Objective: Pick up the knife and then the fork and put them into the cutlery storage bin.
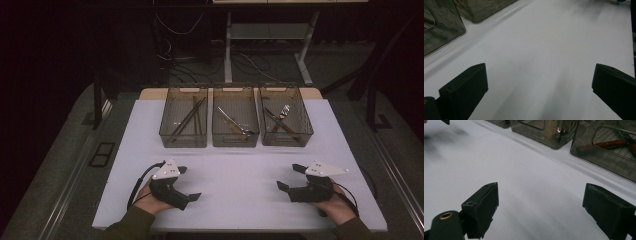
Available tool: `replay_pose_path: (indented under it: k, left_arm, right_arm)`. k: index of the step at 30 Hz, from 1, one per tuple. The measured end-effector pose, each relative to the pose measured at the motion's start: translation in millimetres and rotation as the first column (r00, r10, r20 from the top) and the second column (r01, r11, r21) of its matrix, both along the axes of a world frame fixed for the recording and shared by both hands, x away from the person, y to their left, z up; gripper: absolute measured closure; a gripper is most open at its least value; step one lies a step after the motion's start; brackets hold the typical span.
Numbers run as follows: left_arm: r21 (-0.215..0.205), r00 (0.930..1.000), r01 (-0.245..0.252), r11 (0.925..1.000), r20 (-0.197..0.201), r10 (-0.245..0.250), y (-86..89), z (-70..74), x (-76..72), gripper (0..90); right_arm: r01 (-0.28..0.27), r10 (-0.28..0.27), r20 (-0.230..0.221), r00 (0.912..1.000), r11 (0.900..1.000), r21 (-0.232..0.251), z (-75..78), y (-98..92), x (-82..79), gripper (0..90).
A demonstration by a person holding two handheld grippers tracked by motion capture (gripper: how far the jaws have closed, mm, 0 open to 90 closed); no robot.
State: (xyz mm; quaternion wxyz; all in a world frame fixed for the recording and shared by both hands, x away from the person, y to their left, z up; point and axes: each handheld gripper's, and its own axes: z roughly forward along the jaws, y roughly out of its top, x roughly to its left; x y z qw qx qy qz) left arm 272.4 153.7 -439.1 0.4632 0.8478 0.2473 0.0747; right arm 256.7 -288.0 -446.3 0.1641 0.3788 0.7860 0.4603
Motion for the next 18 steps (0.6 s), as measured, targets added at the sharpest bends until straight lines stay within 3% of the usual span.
replay_pose_path:
  k: [18]
  left_arm:
    - [-0.001, 1.0000, -0.002, 1.0000, 0.005, 0.002, -0.2, -0.1, 0.1, 0.0]
  right_arm:
    - [-0.006, 0.007, -0.015, 0.9999, 1.000, 0.001, -3.5, -2.5, 0.8, 13.5]
